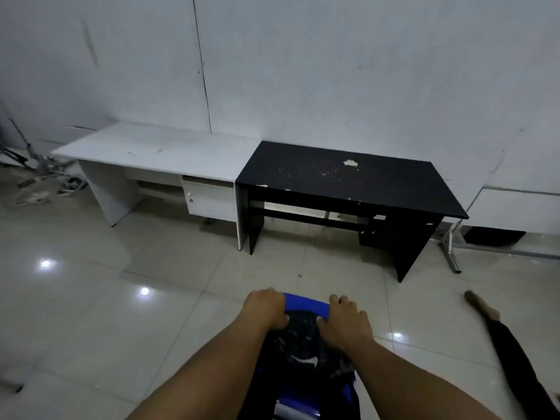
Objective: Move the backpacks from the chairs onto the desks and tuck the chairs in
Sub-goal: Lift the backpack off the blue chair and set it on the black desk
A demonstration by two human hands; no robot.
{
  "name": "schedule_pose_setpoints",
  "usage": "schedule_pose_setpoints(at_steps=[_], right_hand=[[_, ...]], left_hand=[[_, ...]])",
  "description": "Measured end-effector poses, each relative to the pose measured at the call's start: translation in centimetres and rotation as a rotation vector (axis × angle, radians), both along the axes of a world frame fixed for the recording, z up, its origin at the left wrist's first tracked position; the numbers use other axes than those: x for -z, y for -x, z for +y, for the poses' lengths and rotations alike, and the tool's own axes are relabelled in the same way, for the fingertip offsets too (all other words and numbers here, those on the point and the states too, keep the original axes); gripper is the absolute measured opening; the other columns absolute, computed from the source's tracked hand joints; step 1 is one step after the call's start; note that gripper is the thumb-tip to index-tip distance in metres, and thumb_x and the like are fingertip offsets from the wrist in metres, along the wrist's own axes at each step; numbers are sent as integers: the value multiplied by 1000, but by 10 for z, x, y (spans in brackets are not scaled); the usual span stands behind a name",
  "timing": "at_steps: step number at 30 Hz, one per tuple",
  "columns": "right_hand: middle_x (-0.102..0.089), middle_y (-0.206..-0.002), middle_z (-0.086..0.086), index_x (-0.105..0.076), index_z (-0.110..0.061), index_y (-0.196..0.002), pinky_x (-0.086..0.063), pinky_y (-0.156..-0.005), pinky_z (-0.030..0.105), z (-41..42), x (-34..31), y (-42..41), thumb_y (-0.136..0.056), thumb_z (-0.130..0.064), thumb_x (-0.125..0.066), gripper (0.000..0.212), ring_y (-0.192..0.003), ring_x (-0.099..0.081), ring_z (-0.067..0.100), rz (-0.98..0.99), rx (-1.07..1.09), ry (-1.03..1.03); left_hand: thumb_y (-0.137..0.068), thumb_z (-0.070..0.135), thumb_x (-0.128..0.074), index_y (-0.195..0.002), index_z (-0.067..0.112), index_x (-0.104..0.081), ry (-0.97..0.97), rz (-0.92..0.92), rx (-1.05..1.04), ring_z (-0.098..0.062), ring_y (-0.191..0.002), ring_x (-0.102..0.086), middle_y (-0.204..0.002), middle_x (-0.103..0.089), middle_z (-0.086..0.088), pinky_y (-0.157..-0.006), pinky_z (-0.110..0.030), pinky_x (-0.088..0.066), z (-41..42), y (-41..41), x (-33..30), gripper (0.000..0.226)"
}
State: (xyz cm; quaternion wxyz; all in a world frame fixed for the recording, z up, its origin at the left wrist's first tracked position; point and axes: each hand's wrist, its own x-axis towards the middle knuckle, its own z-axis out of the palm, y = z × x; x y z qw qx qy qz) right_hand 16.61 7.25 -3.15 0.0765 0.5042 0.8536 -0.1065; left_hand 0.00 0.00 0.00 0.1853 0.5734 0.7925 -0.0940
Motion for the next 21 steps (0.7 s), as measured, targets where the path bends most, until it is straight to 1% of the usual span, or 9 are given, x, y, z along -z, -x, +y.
schedule_pose_setpoints(at_steps=[3,6,8,10,11,13,16,18,21], right_hand=[[-46,-139,8,-36,-16,-139,-41,-101,43,-10,12,-10,-91,-53,-45,62,-125,-47,28,-103,67,163],[-55,-135,6,-48,-19,-136,-45,-100,40,-17,30,-17,-80,-61,-49,70,-120,-55,27,-195,122,401],[-54,-138,8,-50,-18,-139,-45,-103,39,-21,32,-16,-74,-66,-52,81,-122,-54,29,-282,93,553],[-42,-149,13,-40,-13,-147,-39,-110,38,-26,24,-14,-86,-60,-56,79,-133,-45,34,-350,60,670],[-37,-153,15,-35,-9,-149,-35,-113,39,-29,20,-13,-93,-54,-53,74,-137,-40,34,-395,41,713],[-33,-155,17,-31,-4,-150,-33,-114,39,-29,15,-11,-99,-49,-46,70,-139,-37,34,-452,11,737],[-36,-152,19,-32,-3,-150,-35,-112,42,-28,22,-11,-98,-53,-46,73,-136,-40,37,-498,-83,677],[-34,-153,20,-29,-4,-152,-31,-112,41,-25,30,-14,-97,-54,-48,76,-136,-38,37,-531,-147,616],[-35,-152,17,-28,-7,-152,-32,-112,38,-18,35,-14,-93,-51,-57,80,-134,-40,35,-498,-126,549]], left_hand=[[-88,48,-60,-131,12,-55,220,-32,-10,-30,-117,-59,-131,-59,-13,-94,-36,-48,-14,-3,18,56],[-87,52,-65,-139,13,-51,461,-115,-64,-30,-124,-56,-139,-55,-12,-103,-38,-46,-27,-5,37,67],[-89,51,-65,-140,10,-50,558,-173,-117,-30,-124,-57,-140,-55,-13,-104,-40,-46,-33,-6,43,68],[-88,51,-67,-139,9,-51,556,-192,-136,-32,-123,-57,-139,-55,-14,-104,-41,-46,-38,-4,50,68],[-87,51,-67,-139,9,-51,553,-188,-134,-32,-122,-57,-139,-55,-14,-105,-42,-46,-40,-4,54,69],[-87,50,-68,-140,9,-50,549,-179,-138,-32,-123,-56,-140,-54,-13,-104,-42,-46,-44,-2,57,69],[-87,45,-70,-137,9,-51,457,-114,-138,-30,-122,-57,-137,-56,-12,-100,-40,-47,-45,1,57,64],[-89,37,-68,-134,10,-53,354,-19,-98,-28,-118,-59,-133,-58,-12,-95,-37,-48,-45,2,57,55],[-91,22,-63,-127,11,-58,226,79,-70,-27,-114,-61,-127,-59,-10,-89,-34,-48,-43,2,59,38]])
